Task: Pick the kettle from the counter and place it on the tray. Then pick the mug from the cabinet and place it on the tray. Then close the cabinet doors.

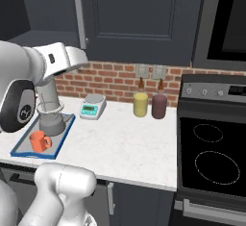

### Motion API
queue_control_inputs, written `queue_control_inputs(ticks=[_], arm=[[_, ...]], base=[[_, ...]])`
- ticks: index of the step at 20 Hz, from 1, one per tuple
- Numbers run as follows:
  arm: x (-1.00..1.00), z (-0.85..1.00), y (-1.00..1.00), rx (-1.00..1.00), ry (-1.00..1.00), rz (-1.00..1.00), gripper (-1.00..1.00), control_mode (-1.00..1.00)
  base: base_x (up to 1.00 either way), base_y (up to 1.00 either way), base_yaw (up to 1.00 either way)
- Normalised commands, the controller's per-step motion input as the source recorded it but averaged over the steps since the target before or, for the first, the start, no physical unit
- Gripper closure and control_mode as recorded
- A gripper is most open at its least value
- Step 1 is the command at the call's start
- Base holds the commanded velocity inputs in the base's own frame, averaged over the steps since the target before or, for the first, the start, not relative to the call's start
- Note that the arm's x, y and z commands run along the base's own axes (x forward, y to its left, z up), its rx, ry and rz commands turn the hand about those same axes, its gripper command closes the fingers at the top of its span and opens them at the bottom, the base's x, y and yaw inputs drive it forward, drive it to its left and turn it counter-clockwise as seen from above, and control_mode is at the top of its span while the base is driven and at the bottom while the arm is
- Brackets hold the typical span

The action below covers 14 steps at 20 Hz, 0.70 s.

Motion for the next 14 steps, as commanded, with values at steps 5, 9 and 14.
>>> queue_control_inputs(ticks=[5,9,14], arm=[[-0.48,0.0,0.0,0.0,0.0,0.25,-1.0,-1.0],[-0.56,0.0,0.13,0.0,0.0,0.25,-1.0,-1.0],[-0.57,0.01,0.24,0.0,0.0,0.26,-1.0,-1.0]], base=[[0.0,0.0,0.0],[0.0,0.0,0.0],[0.0,0.0,0.0]])
